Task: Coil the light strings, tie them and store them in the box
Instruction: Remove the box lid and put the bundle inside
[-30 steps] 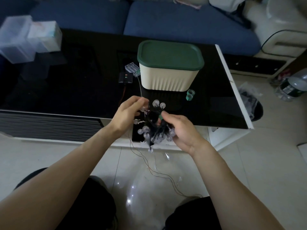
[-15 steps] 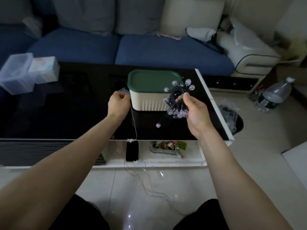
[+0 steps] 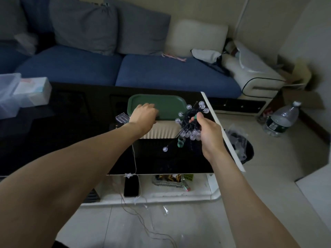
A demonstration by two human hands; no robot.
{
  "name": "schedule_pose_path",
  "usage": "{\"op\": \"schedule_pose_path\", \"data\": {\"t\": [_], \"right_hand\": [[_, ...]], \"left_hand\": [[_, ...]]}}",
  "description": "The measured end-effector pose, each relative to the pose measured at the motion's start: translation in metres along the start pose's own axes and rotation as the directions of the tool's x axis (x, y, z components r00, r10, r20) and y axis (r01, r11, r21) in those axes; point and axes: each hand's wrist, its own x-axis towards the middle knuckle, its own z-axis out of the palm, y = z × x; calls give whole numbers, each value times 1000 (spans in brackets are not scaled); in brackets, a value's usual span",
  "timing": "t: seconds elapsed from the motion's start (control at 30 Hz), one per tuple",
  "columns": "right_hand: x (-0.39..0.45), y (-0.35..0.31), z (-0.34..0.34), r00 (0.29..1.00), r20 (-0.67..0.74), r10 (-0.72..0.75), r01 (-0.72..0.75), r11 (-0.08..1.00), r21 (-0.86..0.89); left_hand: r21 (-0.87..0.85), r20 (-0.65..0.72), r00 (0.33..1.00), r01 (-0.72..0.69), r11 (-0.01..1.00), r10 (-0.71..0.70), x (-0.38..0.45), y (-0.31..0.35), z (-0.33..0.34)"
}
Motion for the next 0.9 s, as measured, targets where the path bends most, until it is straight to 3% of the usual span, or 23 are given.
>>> {"op": "schedule_pose_path", "data": {"t": [0.13,0.3,0.4,0.63,0.9], "right_hand": [[7,-2,-5,999,-28,23,-23,1000,-16],[17,-5,-3,999,-18,26,-27,998,-52],[24,-5,-3,999,-10,32,-33,995,-99],[38,16,3,983,-151,100,-122,982,-147],[45,42,3,969,-246,-19,-67,939,-337]], "left_hand": [[-329,5,984,171,929,-179,7,-10,-10],[-514,-10,972,198,835,-236,12,-15,-19],[-512,-14,982,157,844,-191,11,-12,-20],[-405,-1,997,74,911,-82,0,-8,-15],[-224,41,999,32,974,-23,-16,-4,-10]]}}
